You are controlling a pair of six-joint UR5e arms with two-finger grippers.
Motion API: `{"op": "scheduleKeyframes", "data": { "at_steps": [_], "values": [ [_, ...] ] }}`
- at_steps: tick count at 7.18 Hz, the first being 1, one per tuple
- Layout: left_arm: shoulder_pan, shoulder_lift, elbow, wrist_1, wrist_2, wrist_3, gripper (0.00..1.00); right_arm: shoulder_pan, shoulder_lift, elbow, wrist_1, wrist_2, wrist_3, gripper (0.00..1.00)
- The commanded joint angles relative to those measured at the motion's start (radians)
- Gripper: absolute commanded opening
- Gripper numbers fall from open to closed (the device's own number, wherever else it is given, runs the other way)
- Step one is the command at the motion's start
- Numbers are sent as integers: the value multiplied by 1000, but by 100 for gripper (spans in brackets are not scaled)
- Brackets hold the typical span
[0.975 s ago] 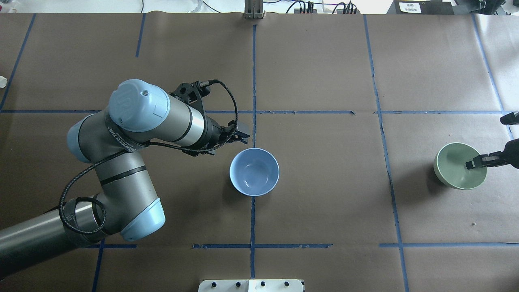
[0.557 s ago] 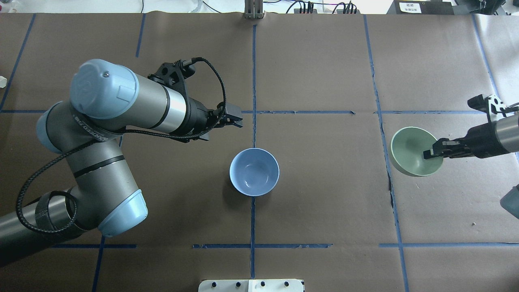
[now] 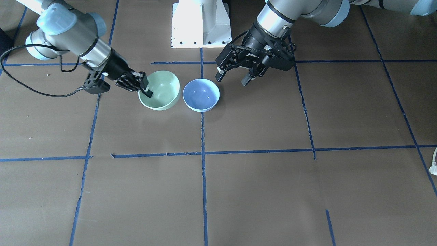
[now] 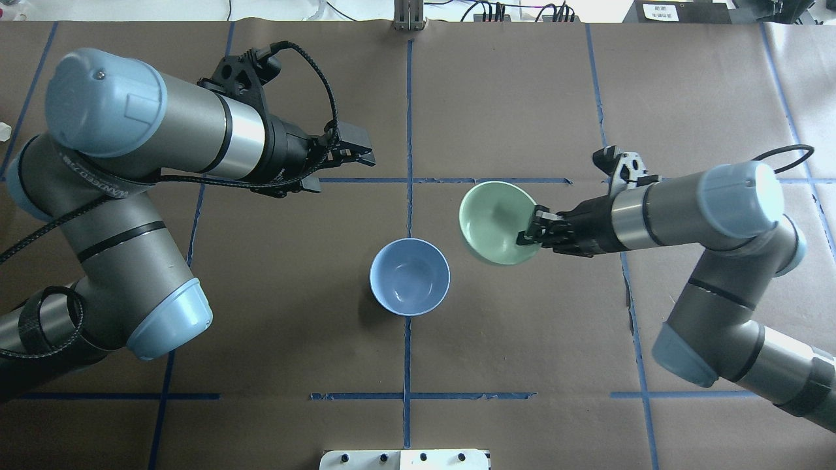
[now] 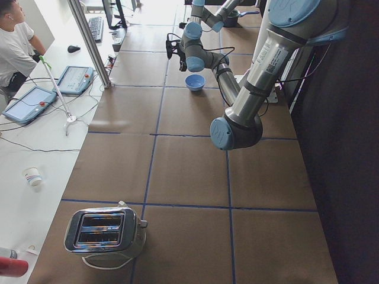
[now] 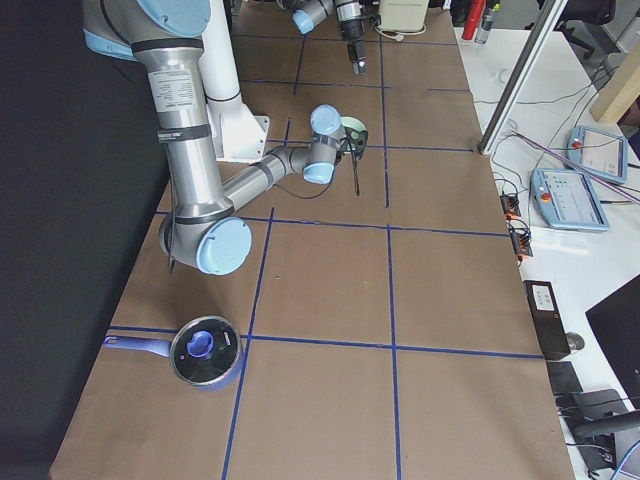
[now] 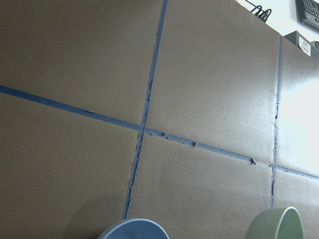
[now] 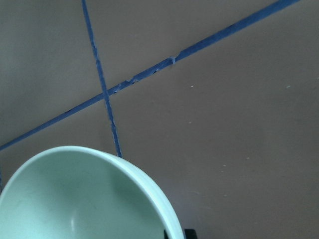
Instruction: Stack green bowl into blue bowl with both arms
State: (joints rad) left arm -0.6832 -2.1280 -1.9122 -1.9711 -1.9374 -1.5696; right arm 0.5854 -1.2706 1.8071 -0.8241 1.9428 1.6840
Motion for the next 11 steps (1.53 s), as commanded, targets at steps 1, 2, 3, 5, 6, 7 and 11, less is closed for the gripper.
{"op": "scheduleKeyframes", "data": {
  "at_steps": [1,2,3,5,6,7,11],
  "values": [
    [1,3,1,0,0,-3,99,-157,185,-5,-264,-201,32,0],
    [5,3,15,-3,0,-3,99,-176,191,-6,-288,-223,33,0],
    [5,3,16,-6,0,-3,99,-193,191,-14,-288,-237,39,0],
    [5,5,16,-8,0,-3,99,-207,192,-31,-288,-251,37,0],
    [5,5,16,-6,0,-3,99,-207,192,-32,-290,-251,39,0],
    [7,3,16,-6,0,-3,99,-207,191,-32,-293,-251,39,0],
    [8,3,12,-5,0,-4,99,-205,192,-32,-346,-271,40,0]
  ]
}}
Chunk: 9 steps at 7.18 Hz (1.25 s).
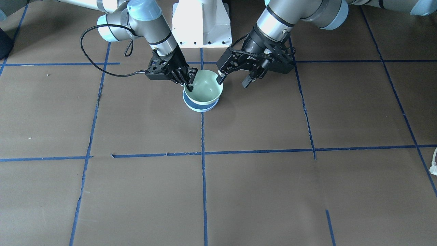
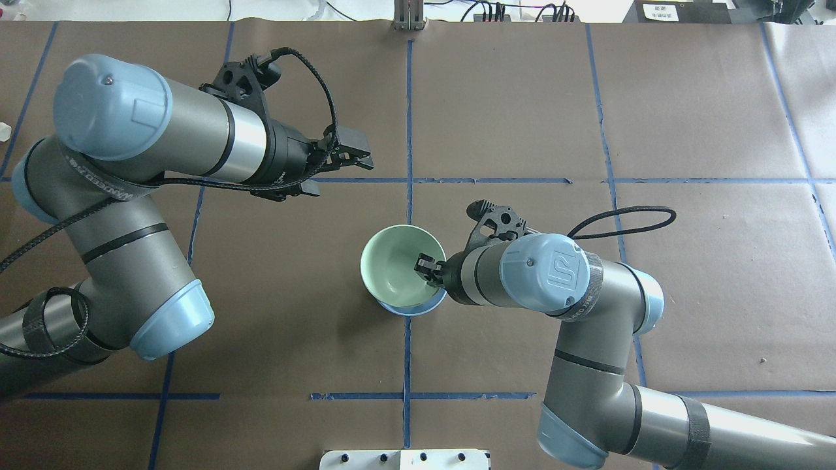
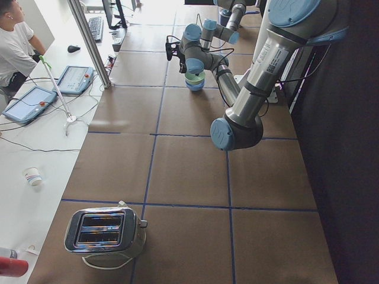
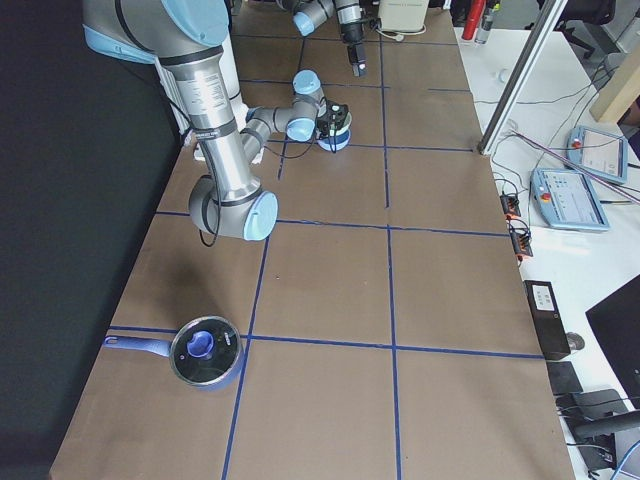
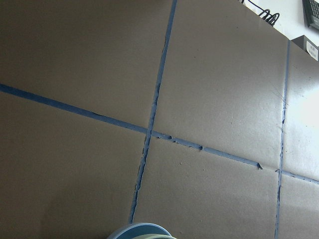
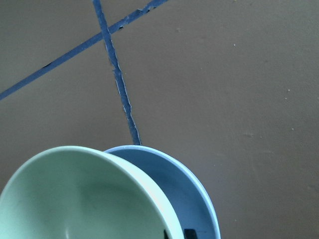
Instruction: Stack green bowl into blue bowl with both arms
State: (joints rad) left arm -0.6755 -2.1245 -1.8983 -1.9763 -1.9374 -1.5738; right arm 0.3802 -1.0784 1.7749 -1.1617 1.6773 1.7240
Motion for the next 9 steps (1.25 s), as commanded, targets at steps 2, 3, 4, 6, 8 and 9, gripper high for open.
{"op": "scheduleKeyframes", "data": {
  "at_steps": [2,3,4,6,8,9],
  "values": [
    [4,0,4,1,0,0,100,-1,2,-15,-7,-7,0,0],
    [5,0,5,1,2,0,99,-6,6,-37,-3,-7,0,22],
    [7,1,8,1,2,0,99,-9,18,-41,-4,-8,-1,99],
    [8,26,13,-7,2,5,99,-7,20,-5,-7,-4,-4,100],
    [8,29,13,-9,2,6,99,18,-9,131,-76,5,-4,100],
    [8,29,13,-7,2,6,99,37,-41,203,-87,7,-4,100]
  ]
}}
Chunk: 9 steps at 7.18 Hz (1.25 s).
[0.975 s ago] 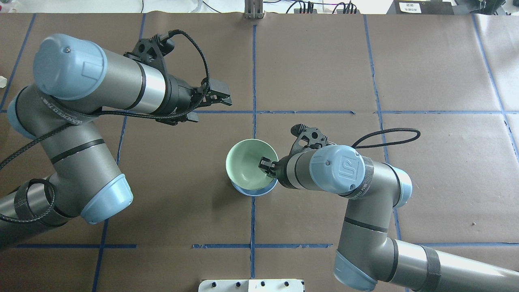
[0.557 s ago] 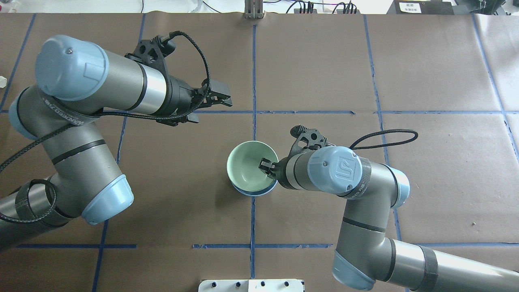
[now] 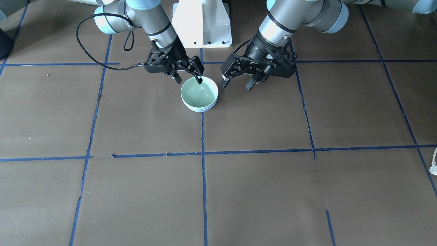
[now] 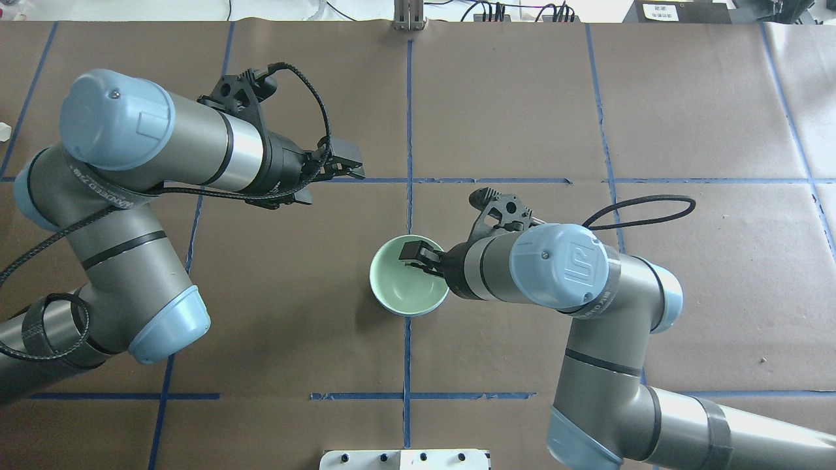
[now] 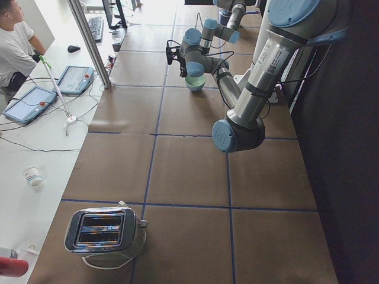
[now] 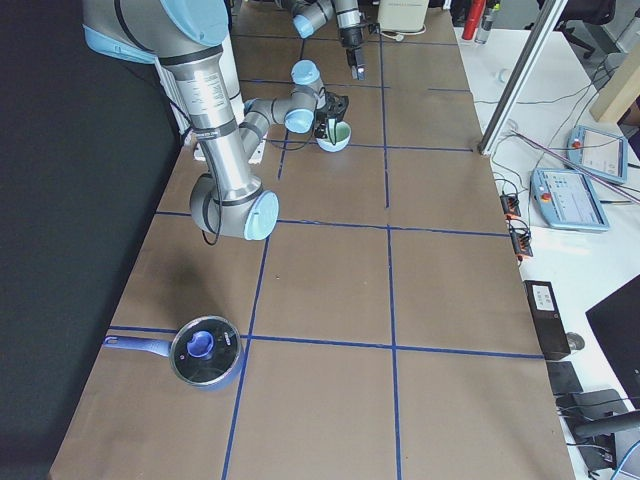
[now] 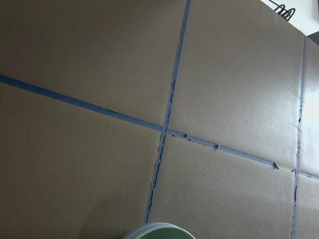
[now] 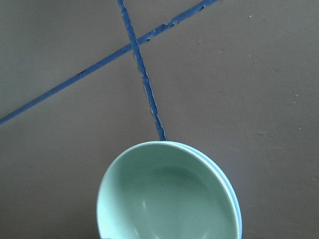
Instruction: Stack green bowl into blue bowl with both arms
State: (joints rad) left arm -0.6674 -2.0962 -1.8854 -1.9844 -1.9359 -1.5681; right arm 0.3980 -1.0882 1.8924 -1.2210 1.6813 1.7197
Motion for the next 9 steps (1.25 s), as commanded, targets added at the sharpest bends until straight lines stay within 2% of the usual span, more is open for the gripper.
{"op": "scheduleKeyframes", "data": {
  "at_steps": [1,3,5,7,8,9],
  "values": [
    [0,8,0,1,-2,6,99,66,-135,178,-28,58,-2,100],
    [-6,54,-15,2,-5,23,99,314,-275,194,-26,312,-96,100],
    [-68,198,-17,13,-46,293,99,524,-456,185,-26,472,-498,100],
    [-266,379,-15,13,-237,649,99,742,-571,115,-29,601,-893,100],
    [-372,466,-6,15,-314,865,99,853,-584,40,-31,680,-1081,100],
    [-477,529,15,19,-381,1061,99,945,-601,-28,-34,705,-1262,100]
  ]
}}
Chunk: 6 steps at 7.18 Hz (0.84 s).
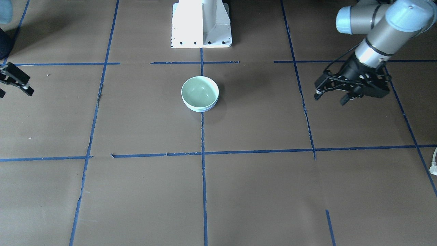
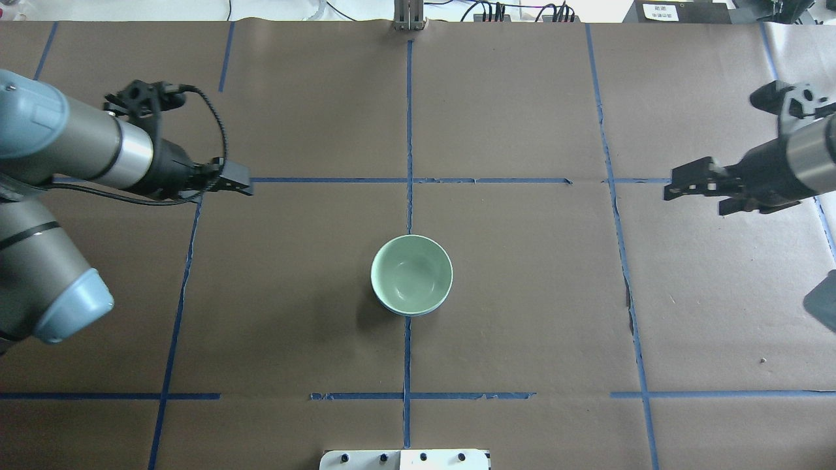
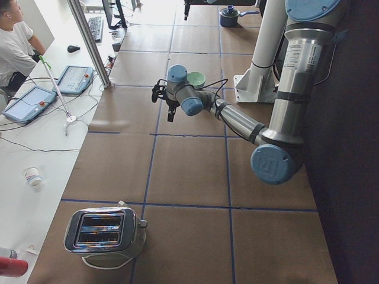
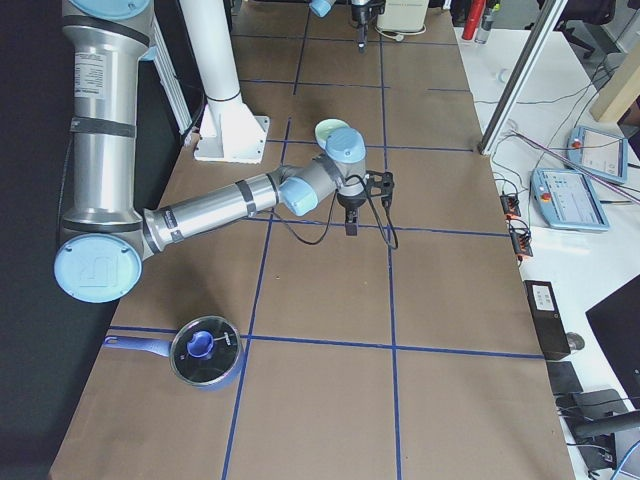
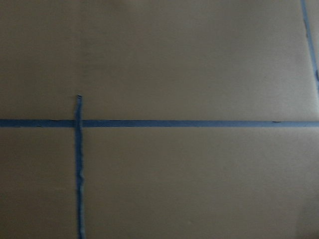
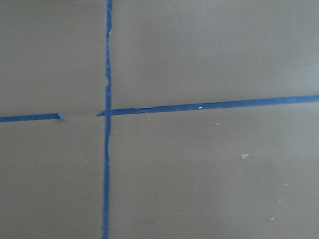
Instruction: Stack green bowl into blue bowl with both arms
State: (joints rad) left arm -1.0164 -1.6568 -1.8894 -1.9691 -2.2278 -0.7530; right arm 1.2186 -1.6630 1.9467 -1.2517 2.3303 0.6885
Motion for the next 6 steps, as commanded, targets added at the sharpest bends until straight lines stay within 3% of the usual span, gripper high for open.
{"op": "scheduleKeyframes", "data": {
  "at_steps": [1,2,3,4,5,6],
  "values": [
    [-237,126,76,6,-157,424,99,189,-26,-131,-52,66,-397,100],
    [-381,133,135,94,-221,625,99,261,-21,-149,-204,66,-625,100],
    [-495,134,135,284,-228,856,99,316,-12,-149,-360,66,-838,100],
    [-545,123,132,403,-186,980,99,343,3,-149,-433,66,-922,100],
    [-550,123,131,441,-112,1013,99,344,-3,-150,-442,61,-934,100],
    [-548,126,122,558,-119,1014,100,345,-9,-152,-442,57,-934,100]
  ]
}}
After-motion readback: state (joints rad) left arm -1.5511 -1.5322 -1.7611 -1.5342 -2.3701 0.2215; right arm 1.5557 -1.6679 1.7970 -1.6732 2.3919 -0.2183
